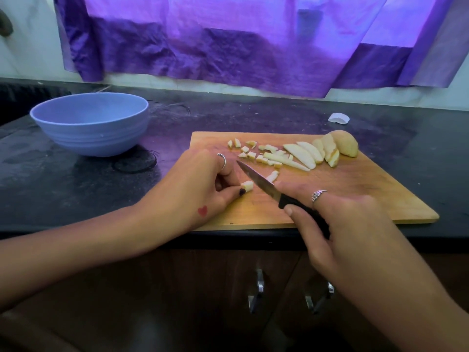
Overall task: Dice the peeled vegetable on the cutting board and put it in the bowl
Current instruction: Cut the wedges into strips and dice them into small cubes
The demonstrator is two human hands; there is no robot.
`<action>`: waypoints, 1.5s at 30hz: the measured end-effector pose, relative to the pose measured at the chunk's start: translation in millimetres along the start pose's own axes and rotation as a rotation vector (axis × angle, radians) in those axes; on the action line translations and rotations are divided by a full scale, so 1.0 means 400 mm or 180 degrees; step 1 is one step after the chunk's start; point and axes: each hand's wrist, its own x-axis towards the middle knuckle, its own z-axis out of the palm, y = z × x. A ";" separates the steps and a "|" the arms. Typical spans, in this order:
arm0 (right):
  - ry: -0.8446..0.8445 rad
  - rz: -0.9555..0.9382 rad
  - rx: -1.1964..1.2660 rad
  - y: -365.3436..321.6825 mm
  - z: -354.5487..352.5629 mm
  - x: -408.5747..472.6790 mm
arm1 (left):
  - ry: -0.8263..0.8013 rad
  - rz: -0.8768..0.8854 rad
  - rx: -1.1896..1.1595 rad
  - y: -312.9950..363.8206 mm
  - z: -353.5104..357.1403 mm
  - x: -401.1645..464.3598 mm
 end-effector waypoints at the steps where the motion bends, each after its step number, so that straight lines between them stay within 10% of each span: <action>1: -0.0037 0.0008 0.0065 -0.004 0.001 0.000 | -0.0009 -0.0027 -0.0029 0.001 0.000 0.001; 14: -0.0581 -0.0093 -0.0296 -0.027 -0.011 0.024 | 0.0012 -0.0031 -0.0039 -0.004 0.005 0.004; 22: 0.0213 -0.0037 0.0064 0.016 0.006 0.001 | 0.0030 -0.0032 0.0004 0.003 0.001 0.000; 45: -0.0885 -0.0111 -0.0545 -0.023 -0.026 0.009 | 0.0081 0.0015 0.0030 -0.015 0.010 0.004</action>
